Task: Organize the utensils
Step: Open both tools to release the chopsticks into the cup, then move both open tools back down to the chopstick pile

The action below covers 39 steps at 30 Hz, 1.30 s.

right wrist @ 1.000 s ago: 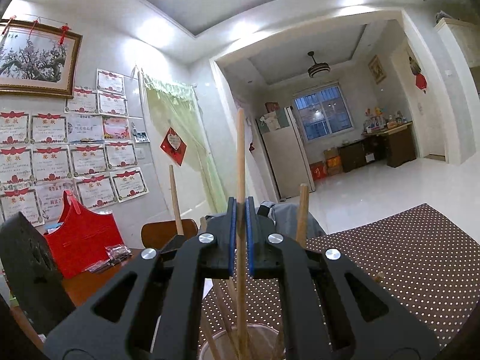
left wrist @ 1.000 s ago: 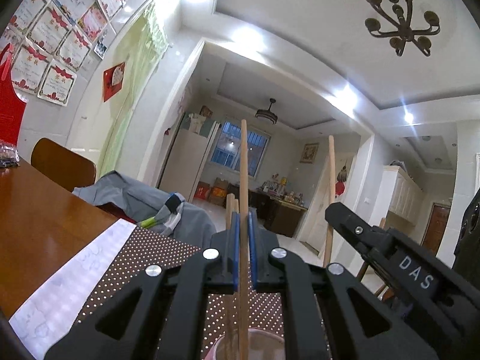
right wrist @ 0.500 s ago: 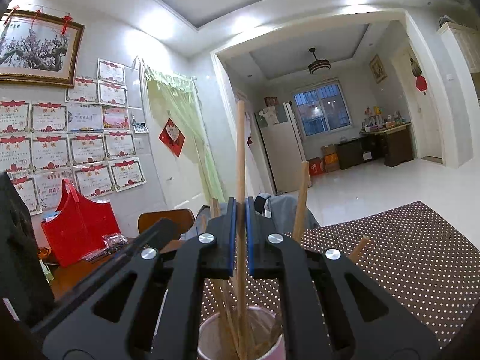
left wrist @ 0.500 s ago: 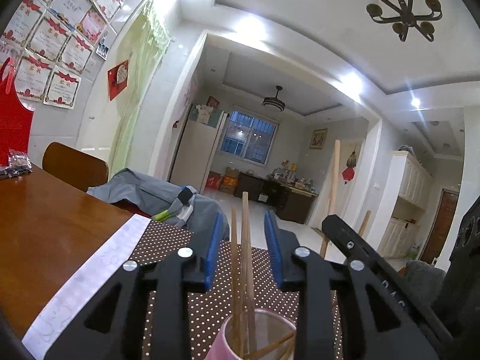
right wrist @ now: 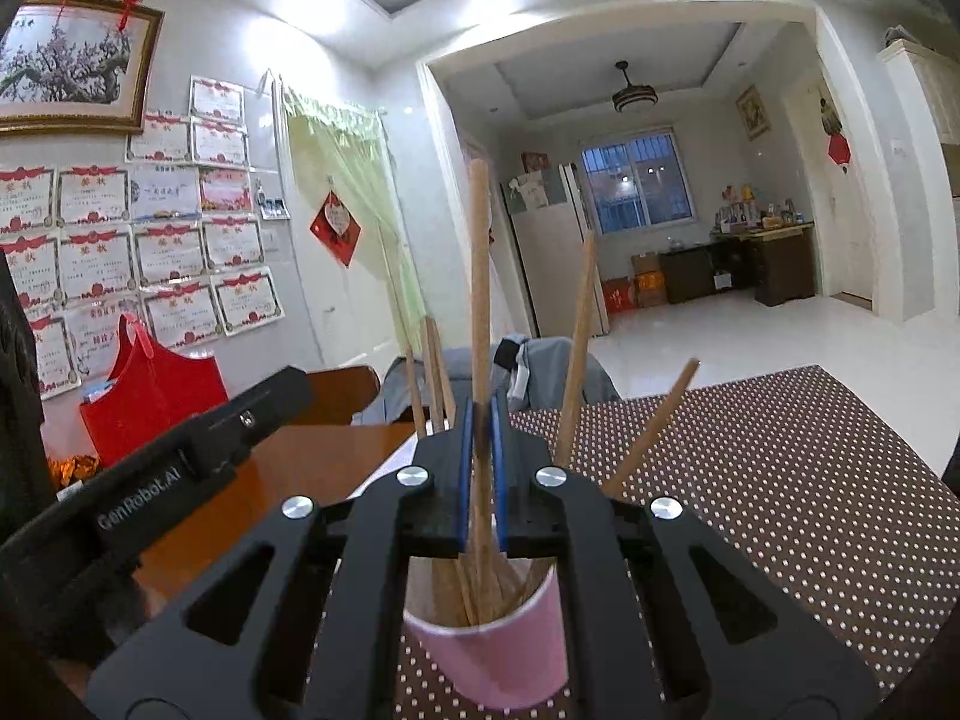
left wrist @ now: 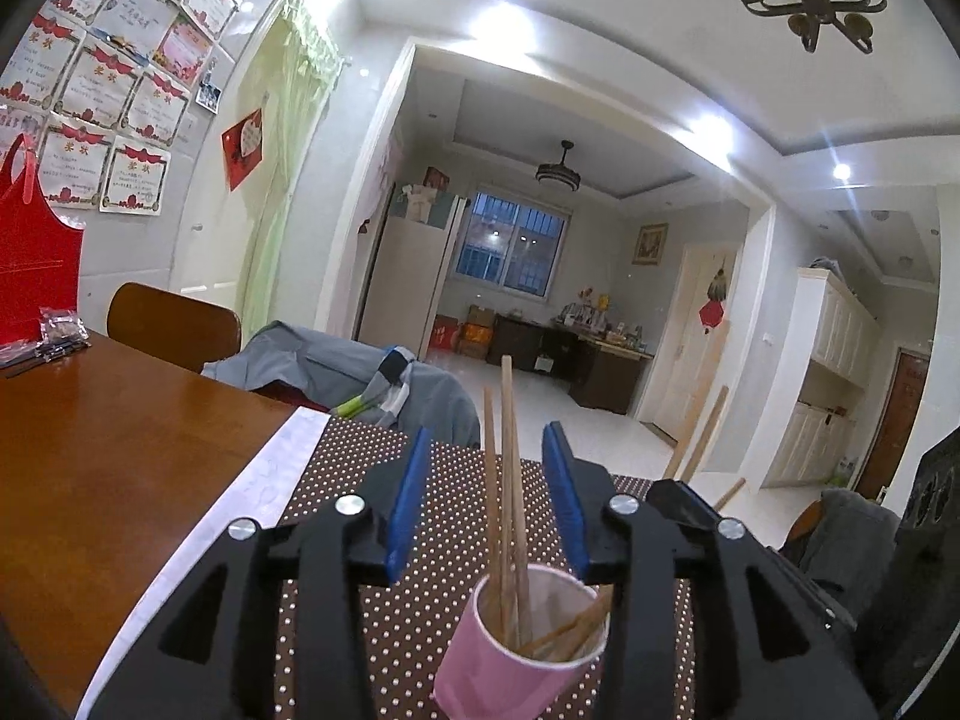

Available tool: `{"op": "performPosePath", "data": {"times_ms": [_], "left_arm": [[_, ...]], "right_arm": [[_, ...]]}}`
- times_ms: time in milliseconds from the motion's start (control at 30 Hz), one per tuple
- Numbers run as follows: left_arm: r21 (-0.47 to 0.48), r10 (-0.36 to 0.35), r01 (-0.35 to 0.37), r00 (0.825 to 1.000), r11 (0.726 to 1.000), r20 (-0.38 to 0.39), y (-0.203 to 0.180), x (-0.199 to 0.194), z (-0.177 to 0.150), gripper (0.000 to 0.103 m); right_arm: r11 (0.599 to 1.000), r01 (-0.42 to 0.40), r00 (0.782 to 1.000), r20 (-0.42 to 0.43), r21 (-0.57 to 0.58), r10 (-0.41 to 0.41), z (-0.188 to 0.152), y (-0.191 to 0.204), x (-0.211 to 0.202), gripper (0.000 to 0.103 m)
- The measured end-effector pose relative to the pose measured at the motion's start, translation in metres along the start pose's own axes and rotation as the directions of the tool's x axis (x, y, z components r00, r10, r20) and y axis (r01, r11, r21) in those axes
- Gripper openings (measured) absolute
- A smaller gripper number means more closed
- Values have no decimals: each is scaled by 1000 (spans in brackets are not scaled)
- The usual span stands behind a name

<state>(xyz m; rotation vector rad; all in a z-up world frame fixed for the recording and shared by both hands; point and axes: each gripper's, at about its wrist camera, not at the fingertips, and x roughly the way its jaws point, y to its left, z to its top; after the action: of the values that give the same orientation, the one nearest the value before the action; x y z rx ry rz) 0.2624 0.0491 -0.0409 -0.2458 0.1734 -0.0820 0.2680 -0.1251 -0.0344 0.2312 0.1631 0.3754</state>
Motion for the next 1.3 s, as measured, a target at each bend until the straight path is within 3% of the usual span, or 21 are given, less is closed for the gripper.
{"op": "performPosePath", "data": {"times_ms": [233,267,300,333,700,1000,1100,1300], "left_arm": [[26,25,-24,999,999,-43,-2,-14,-6,55],[27,22,-21,998,999,-53,-1,-16,-6,56],[28,22,-20,998,999,-63,-1,-17,-7,57],[27,24,-22,997,999,-68,0,-20,-8,58],[43,28,-25,995,999,-93,-2,-50,-10,62],[78,15,-2,986,997,-166,-12,-67,-25,63],[88,-4,25,972,996,-235,-14,-67,-33,63],[135,3,63,899,989,-438,-19,-53,-65,63]], "right_arm": [[999,32,998,-62,2,-32,-4,1,-8,11],[999,37,996,-77,3,-37,-4,1,-8,23],[999,42,996,-83,5,-42,-4,0,-9,48],[999,50,996,-80,6,-49,-4,0,-11,58],[995,103,992,-77,-4,-103,-1,-4,-45,58],[992,124,983,-137,11,-121,-14,-13,-74,58],[991,132,975,-180,13,-127,-22,-18,-80,58],[987,158,938,-317,43,-136,-44,-30,-80,59]]}}
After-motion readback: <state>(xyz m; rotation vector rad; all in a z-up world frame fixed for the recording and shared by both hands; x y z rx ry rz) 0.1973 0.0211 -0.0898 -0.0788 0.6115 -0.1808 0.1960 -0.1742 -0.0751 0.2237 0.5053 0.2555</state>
